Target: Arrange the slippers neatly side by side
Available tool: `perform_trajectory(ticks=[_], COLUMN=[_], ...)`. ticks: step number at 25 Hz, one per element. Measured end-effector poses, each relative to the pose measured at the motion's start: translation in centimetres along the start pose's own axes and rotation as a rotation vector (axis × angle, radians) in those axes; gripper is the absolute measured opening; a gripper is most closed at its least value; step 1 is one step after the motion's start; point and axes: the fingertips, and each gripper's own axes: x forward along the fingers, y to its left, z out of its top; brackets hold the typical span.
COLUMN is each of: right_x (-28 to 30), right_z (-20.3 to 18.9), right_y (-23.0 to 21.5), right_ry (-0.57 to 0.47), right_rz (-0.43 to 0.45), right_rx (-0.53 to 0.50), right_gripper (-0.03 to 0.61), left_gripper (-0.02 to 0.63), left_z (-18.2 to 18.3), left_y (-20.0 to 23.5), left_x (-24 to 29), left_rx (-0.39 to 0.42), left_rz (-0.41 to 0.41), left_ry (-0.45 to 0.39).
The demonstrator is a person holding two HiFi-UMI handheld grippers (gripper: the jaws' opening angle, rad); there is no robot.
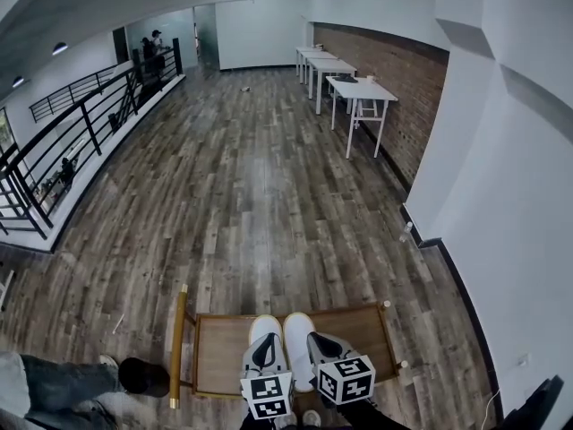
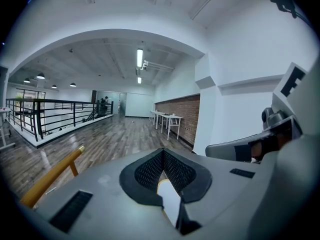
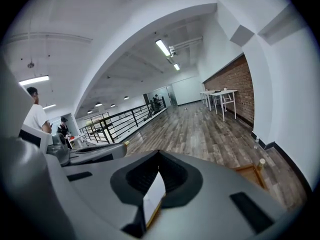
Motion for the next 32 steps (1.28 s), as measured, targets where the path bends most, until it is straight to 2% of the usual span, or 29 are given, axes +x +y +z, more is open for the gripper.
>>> perform_trajectory(ticks=[32], right_x=[0.3], right_z=[-0.5], right_y=[1.1], right_ry=[-0.005], right_rz=[0.001], right_rx=[-0.029], right_gripper=[-0.002], left_gripper=[0.0], left_z=[-0.7], left_y=[0.9], left_x=[-0.6], left_rx=[0.006], left_rz=[0.02], left_ry=[0.017])
